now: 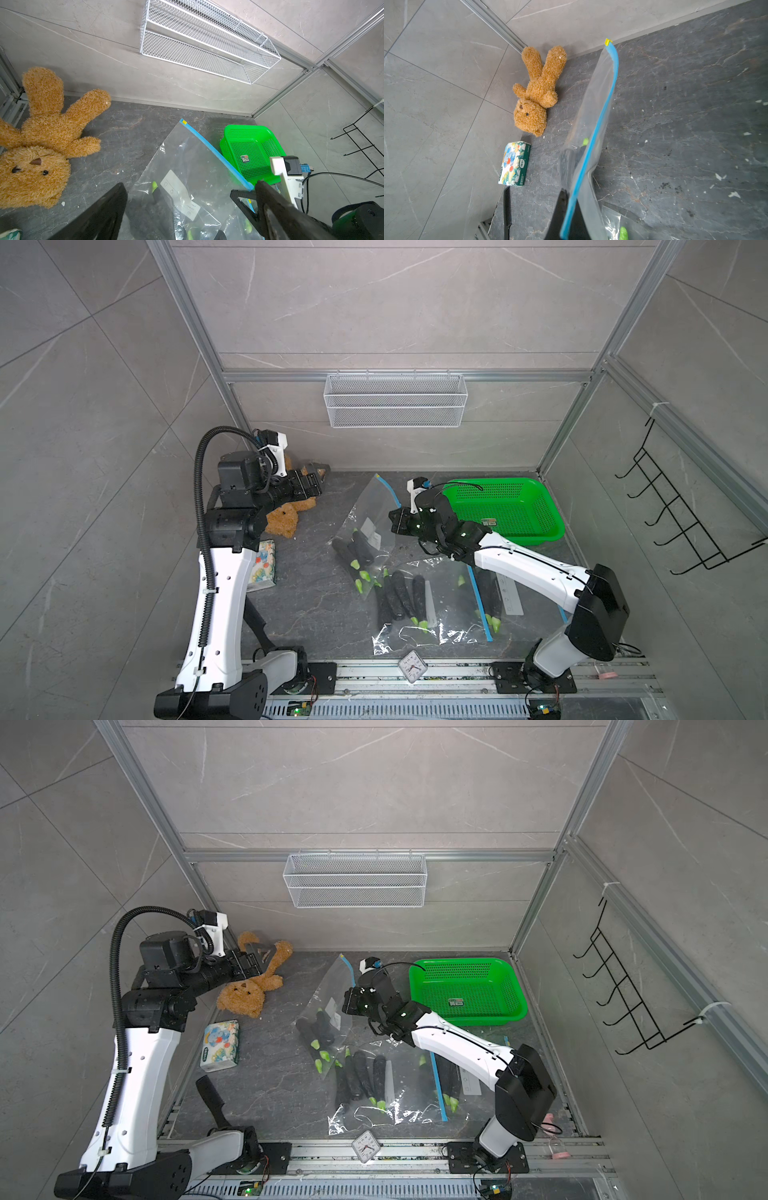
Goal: Place the eggplant in a zip-top bag and seal the zipper
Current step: Place the zipper food storage bag at the center of the board.
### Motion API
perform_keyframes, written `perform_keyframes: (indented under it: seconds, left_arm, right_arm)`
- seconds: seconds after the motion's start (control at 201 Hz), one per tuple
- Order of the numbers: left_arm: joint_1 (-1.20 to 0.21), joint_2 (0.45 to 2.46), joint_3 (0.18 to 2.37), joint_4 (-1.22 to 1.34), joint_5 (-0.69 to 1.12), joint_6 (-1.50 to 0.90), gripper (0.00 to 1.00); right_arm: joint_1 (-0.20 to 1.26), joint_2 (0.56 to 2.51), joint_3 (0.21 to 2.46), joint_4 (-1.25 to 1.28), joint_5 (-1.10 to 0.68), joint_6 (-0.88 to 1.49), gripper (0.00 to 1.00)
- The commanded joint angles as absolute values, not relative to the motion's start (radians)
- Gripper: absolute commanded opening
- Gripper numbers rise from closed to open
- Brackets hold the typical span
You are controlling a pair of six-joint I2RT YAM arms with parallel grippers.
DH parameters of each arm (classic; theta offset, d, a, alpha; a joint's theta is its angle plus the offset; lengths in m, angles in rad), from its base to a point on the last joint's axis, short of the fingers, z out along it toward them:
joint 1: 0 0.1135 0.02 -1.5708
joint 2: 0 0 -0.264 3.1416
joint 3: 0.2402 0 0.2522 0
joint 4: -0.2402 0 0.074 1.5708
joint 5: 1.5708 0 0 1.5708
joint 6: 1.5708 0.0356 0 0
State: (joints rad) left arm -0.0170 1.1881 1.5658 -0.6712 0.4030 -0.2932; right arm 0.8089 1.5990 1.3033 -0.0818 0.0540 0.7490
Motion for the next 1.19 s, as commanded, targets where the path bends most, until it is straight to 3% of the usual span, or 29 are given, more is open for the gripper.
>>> perform_keyframes:
  seconds: [0.0,0.358,0.707,1.01,1.19]
  left_arm:
    - [-0.011,1.154,1.569,-0.633,0.430,-0.310,0.98]
    - [-0.011,1.116,1.503,-0.640,0.420,-0.289,0.99]
    - [-0.012,1.077,1.384,-0.610,0.354,-0.286,0.99]
    - [-0.011,1.035,1.283,-0.537,0.299,-0.291,1.00]
    - [-0.011,0.976,1.107,-0.399,0.165,-0.263,1.00]
  right_arm:
    - [0.784,1.547,1.266,-0.033,0.090,0.753,0.00]
    - [0.715,1.519,1.134,-0.007,0.128,0.755,0.00]
    - [0.577,1.431,1.104,-0.129,0.095,0.651,0.53]
    - [0.431,1.298,1.138,-0.319,0.109,0.486,0.63]
    - [0.344,1.211,1.066,-0.328,0.073,0.360,0.66]
